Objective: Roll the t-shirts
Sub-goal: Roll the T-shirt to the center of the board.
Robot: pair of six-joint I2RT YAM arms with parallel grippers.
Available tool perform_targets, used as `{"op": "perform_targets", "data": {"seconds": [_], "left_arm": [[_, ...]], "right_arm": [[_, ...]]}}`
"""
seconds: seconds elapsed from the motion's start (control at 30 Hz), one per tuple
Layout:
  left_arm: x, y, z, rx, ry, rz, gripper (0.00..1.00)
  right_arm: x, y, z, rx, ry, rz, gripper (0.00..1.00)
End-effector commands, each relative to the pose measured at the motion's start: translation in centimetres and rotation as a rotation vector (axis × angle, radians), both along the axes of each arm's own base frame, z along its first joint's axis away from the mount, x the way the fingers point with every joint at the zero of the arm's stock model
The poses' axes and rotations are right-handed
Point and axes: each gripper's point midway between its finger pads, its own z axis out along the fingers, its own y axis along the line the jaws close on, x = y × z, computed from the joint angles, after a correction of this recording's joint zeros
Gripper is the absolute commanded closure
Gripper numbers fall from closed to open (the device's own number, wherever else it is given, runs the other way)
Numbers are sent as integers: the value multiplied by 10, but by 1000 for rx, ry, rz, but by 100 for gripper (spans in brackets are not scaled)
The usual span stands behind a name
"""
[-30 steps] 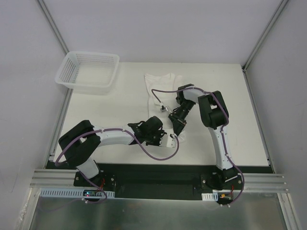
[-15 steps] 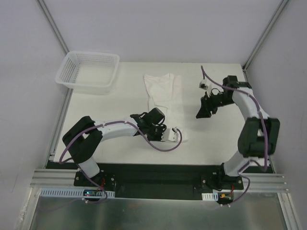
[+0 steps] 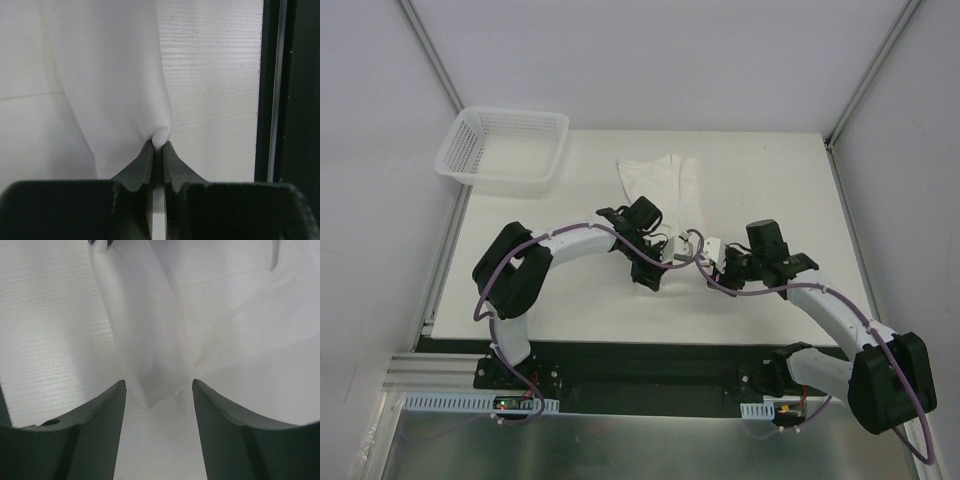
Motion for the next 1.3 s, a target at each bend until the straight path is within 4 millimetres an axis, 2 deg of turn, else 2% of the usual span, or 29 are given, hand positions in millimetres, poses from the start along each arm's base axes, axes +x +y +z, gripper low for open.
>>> {"op": "perform_targets", "data": {"seconds": [0.0,0.2,0.3,0.33,0.37,0.43,0.5,0.63,0.83,0.93,1.03,1.27], "left_arm": [[-8,-8,16,-48,124,15,100],[-2,-7,15,-52,194,62,100],[-2,-3,11,-40,195,64,100],[-3,-3,10,-36,199,66,100],[-4,-2,10,-35,204,67,100],[-4,-2,10,-39,222,72,100],[-3,-3,11,-41,244,84,100],[0,-4,11,-45,267,97,100],[1,-4,10,-52,342,130,100],[5,-2,11,-60,374,151,100],[7,0,11,-63,398,167,100],[12,2,8,-63,409,180,100]], "right_arm": [[19,19,8,11,-147,98,41],[13,29,2,4,-81,163,40],[35,16,24,28,-49,-2,41],[44,5,35,51,-49,-60,41],[46,2,52,74,-91,-70,41],[38,-5,58,66,-106,-54,41],[20,-6,59,61,-113,3,40],[-8,3,38,45,-10,86,38],[-35,23,13,18,15,260,37],[-35,27,-1,-11,25,287,37],[-25,29,-11,-36,16,271,37],[-13,30,-21,-63,29,255,38]]}}
